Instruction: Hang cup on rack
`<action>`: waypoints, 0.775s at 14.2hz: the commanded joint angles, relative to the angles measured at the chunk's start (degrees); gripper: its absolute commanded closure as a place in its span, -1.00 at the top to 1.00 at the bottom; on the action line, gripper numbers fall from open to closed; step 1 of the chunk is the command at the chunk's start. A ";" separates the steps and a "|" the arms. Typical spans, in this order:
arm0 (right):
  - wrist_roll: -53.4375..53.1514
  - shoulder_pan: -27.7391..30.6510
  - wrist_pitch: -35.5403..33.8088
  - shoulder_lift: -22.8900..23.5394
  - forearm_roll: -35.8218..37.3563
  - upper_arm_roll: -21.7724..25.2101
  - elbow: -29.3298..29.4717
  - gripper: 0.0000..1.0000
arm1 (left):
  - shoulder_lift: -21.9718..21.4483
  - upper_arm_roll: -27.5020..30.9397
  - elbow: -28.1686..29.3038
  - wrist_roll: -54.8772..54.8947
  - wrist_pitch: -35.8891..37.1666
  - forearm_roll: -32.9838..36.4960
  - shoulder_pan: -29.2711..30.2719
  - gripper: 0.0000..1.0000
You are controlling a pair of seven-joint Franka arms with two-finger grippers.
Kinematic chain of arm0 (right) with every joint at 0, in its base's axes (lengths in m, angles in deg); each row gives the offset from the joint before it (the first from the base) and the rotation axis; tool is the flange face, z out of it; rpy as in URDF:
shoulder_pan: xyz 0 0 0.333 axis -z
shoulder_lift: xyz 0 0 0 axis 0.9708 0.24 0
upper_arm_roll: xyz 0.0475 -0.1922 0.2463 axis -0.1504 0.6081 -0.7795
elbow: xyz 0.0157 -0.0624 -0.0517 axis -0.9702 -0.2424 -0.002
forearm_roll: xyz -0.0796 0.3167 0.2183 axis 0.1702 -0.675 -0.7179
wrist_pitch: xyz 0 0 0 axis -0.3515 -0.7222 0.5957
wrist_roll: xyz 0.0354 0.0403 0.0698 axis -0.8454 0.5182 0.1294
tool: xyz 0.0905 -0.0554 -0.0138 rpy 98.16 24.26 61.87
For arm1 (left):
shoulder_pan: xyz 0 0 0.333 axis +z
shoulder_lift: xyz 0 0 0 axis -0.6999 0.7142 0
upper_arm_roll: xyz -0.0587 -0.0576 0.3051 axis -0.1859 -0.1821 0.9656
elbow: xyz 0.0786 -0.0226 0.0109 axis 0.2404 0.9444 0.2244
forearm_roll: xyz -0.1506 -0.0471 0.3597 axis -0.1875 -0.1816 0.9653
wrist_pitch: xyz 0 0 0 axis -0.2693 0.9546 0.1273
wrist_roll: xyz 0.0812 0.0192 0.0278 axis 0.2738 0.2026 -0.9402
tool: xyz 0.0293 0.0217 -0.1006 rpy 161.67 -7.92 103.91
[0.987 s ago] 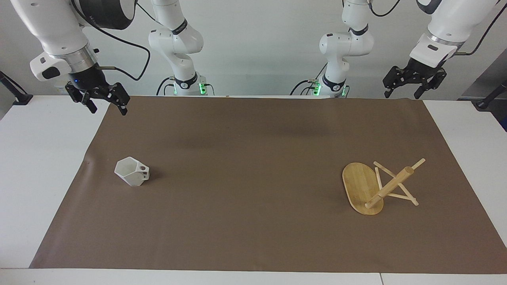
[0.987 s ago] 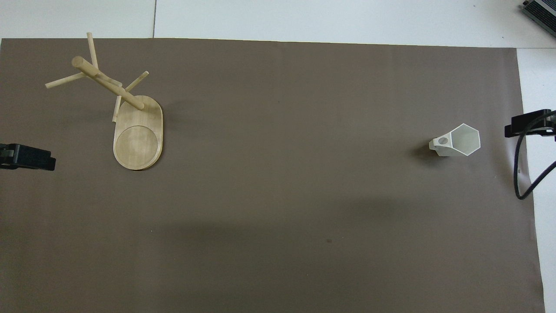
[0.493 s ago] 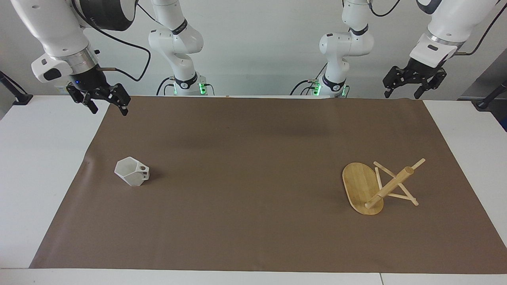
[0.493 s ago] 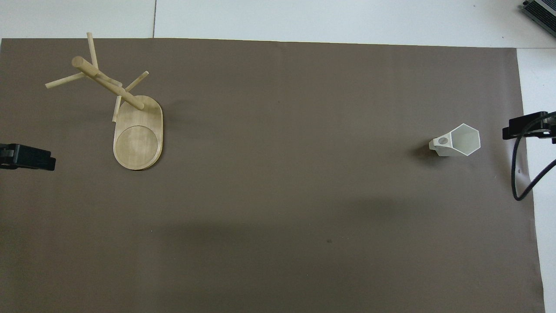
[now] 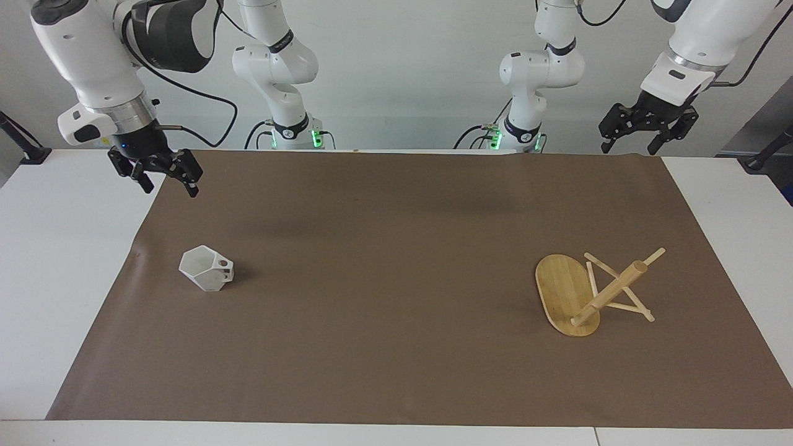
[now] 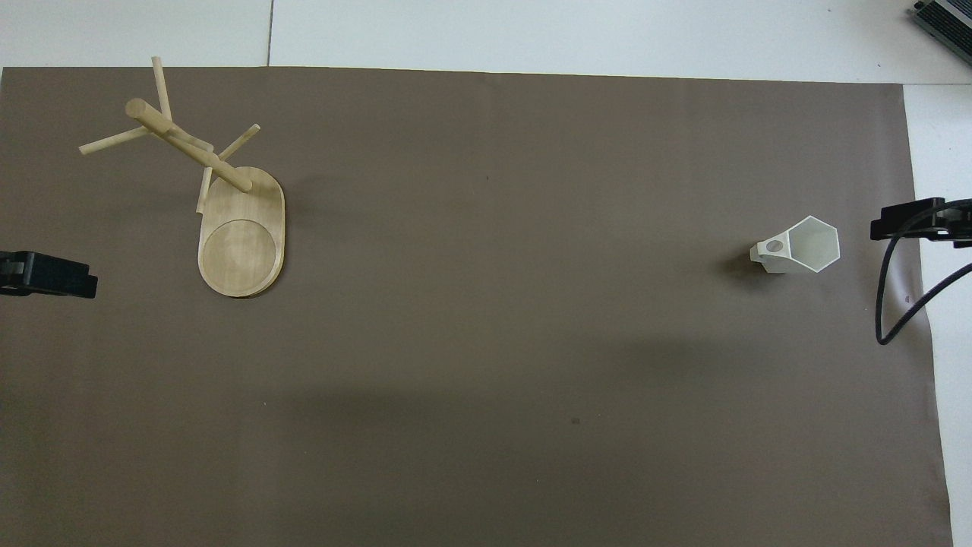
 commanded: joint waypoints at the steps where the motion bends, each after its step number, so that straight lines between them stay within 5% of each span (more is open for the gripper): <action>1: -0.92 0.53 5.43 -2.08 0.25 -0.17 -5.71 1.00 | -1.38 -0.39 1.13 0.69 0.56 1.16 0.67 1.00; 11: 8.29 0.88 22.04 6.35 0.25 3.52 -12.48 1.00 | -1.38 -0.39 1.13 0.69 0.56 1.16 0.67 1.00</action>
